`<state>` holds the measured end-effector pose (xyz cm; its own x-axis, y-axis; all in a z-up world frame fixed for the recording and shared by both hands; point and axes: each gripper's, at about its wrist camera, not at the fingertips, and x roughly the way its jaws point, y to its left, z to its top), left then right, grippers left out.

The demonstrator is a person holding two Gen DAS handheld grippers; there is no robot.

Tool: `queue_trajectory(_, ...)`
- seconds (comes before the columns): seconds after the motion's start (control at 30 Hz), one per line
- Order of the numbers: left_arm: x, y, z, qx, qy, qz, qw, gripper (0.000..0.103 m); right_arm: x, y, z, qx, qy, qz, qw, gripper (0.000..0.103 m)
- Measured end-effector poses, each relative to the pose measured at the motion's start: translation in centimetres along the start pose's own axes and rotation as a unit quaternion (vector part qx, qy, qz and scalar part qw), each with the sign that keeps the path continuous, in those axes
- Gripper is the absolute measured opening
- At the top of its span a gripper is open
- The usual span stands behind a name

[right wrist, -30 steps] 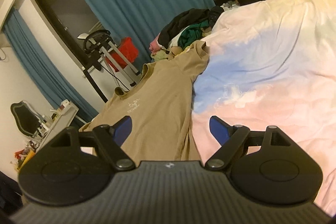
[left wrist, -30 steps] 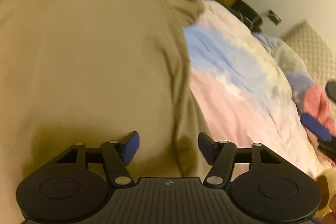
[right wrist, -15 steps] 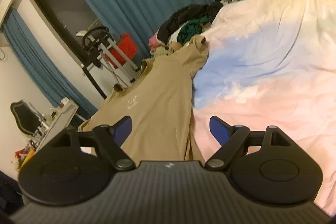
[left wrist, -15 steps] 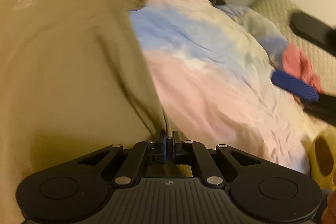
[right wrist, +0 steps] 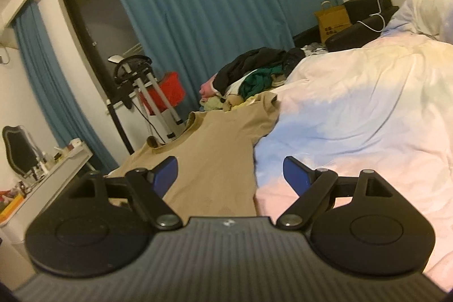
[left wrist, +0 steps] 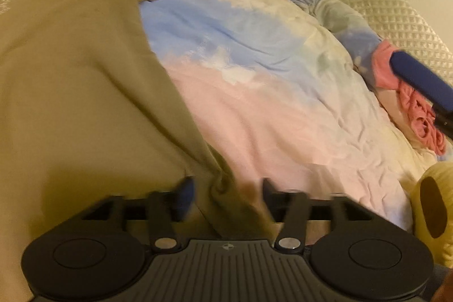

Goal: Fold clothes

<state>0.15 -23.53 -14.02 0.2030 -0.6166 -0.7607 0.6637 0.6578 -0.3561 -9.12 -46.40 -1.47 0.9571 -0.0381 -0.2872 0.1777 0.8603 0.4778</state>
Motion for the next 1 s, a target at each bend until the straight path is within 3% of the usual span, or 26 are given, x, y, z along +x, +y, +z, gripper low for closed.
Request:
queue_trajectory(0.2,-5.5,2.7,0.8,-0.004,-0.043,0.066,0.9969,0.080,-0.5,-0.2,0.2,0.012,-0.017,-0.003,1.000,0.084)
queue_trajectory(0.37,-11.3,4.9,0.2,0.000,-0.105,0.134,0.9854,0.082,-0.1,0.0,-0.1,0.007,-0.011,-0.009,1.000,0.084)
queue_trajectory(0.57,-17.3,7.6,-2.7,-0.044,-0.167,0.161,0.9717,0.087,0.5,1.1,-0.8,-0.012,-0.003,-0.026,1.000,0.084)
queue_trajectory(0.67,-20.0,8.7,-3.9,-0.063,-0.194,0.172,0.9638,0.095,0.7,2.0,-1.2,-0.029,-0.004,-0.035,0.999,0.084)
queue_trajectory(0.73,-21.1,9.2,-4.2,-0.068,-0.205,0.179,0.9599,0.101,0.9,2.5,-1.5,-0.037,-0.005,-0.038,0.999,0.084)
queue_trajectory(1.0,-22.7,9.8,-4.6,-0.078,-0.222,0.218,0.9470,0.102,4.5,3.5,-1.8,-0.030,0.004,-0.047,0.998,0.084)
